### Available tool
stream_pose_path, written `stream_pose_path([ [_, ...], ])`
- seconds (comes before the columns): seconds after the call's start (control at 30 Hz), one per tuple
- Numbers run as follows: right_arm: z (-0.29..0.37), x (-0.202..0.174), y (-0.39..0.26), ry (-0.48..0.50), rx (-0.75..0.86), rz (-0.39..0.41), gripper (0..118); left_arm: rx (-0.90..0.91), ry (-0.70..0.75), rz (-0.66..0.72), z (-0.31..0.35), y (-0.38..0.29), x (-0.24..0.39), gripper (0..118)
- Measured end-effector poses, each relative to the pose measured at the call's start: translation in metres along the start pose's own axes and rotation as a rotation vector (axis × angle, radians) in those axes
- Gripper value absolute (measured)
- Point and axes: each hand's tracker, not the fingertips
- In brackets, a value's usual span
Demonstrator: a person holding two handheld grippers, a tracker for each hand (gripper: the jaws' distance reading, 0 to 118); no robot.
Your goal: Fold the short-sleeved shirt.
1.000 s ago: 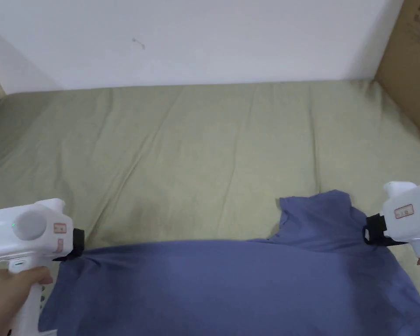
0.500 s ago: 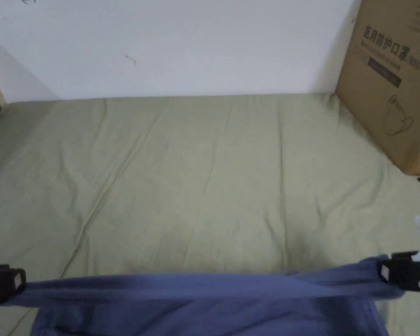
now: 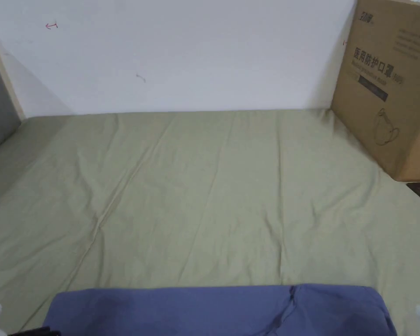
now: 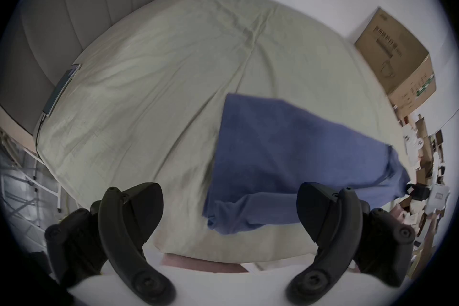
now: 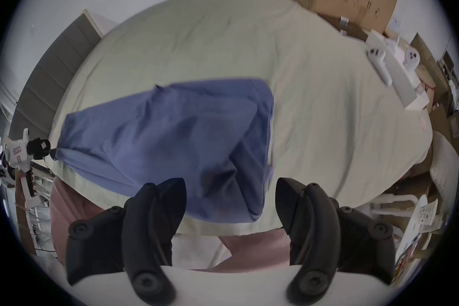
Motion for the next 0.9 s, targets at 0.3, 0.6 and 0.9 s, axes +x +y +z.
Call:
stream_pose_path([
  [0.3, 0.028, -0.088, 0.032, 0.139, 0.259, 0.072, 0, 0.066, -0.170, 0.134, 0.018, -0.010, 0.006, 2],
  [0.6, -0.023, -0.131, 0.025, 0.289, 0.094, 0.106, 0, -0.034, -0.276, 0.402, -0.001, -0.033, -0.054, 117],
  [0.9, -0.031, -0.135, 0.023, 0.362, 0.036, 0.041, 0, 0.001, -0.429, 0.601, -0.038, -0.028, -0.072, 109],
])
